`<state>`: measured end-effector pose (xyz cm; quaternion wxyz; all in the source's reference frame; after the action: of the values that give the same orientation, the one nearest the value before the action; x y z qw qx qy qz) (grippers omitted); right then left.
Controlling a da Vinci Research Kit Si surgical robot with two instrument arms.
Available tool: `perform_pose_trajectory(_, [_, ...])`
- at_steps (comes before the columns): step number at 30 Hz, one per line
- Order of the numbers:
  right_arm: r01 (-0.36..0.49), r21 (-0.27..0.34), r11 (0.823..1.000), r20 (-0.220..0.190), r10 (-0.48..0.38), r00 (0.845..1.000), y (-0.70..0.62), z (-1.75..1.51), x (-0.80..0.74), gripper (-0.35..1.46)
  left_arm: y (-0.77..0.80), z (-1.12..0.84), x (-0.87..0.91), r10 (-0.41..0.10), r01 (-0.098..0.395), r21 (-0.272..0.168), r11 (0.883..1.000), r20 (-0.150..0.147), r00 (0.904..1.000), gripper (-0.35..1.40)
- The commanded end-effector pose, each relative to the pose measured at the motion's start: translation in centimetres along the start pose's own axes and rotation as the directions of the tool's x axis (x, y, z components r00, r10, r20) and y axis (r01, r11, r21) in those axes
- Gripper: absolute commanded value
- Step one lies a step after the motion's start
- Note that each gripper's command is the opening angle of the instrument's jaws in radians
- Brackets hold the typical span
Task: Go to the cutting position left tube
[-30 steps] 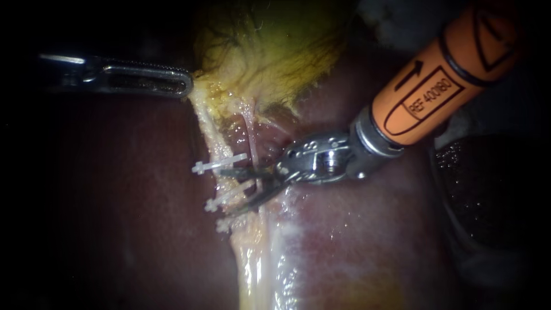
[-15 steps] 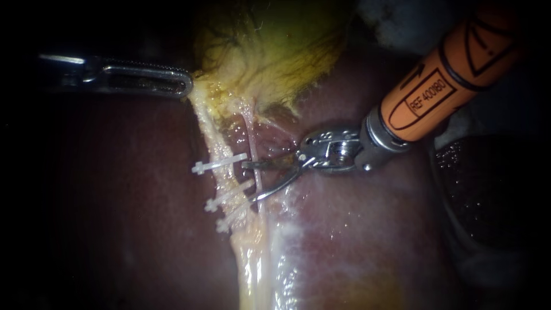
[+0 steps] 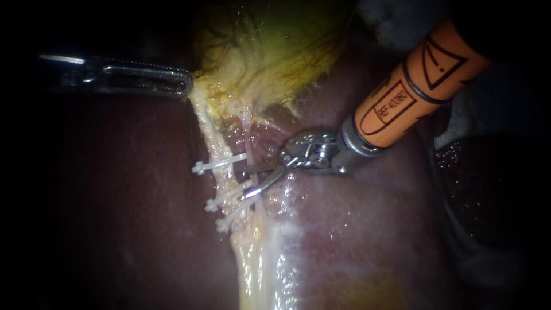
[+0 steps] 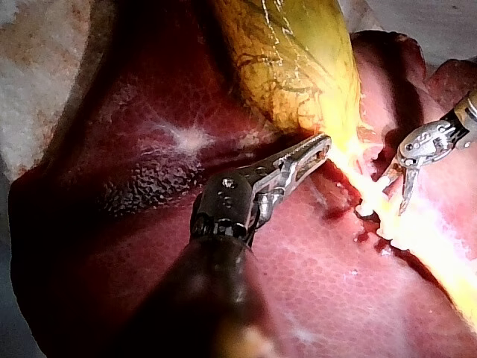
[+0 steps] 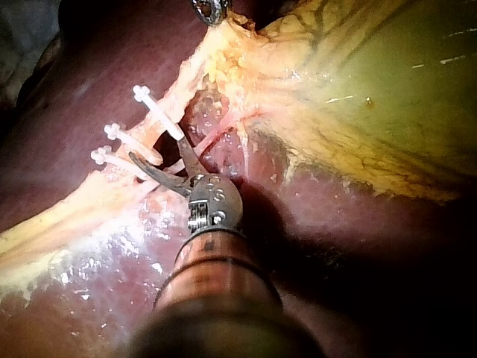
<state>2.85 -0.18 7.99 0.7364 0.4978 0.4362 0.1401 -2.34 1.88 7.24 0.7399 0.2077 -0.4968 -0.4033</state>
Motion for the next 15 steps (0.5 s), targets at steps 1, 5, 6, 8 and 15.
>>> perform_pose_trajectory(1, [-0.009,0.017,1.0,-0.014,0.01,1.0,0.0,0.01,0.04,1.05,0.0,0.0,0.0,0.0,0.0,0.0,1.0,0.0,1.0,-0.35])
perform_pose_trajectory(5, [-0.033,0.067,0.997,-0.042,0.036,0.998,0.0,0.05,0.12,1.05,0.0,0.0,0.0,0.0,0.0,0.0,1.0,0.0,1.0,-0.35])
perform_pose_trajectory(6, [-0.037,0.075,0.996,-0.046,0.04,0.998,0.0,0.07,0.13,1.05,0.0,0.0,0.0,0.0,0.0,0.0,1.0,0.0,1.0,-0.35])
perform_pose_trajectory(8, [-0.05,0.09,0.995,-0.056,0.055,0.997,-0.01,0.1,0.15,1.05,0.0,0.0,0.0,0.0,0.0,0.0,1.0,0.0,1.0,-0.35])
perform_pose_trajectory(15, [-0.057,0.108,0.993,-0.078,0.066,0.995,-0.03,0.24,0.21,1.05,0.0,0.01,0.0,0.0,0.0,0.0,1.0,0.0,1.0,-0.35])
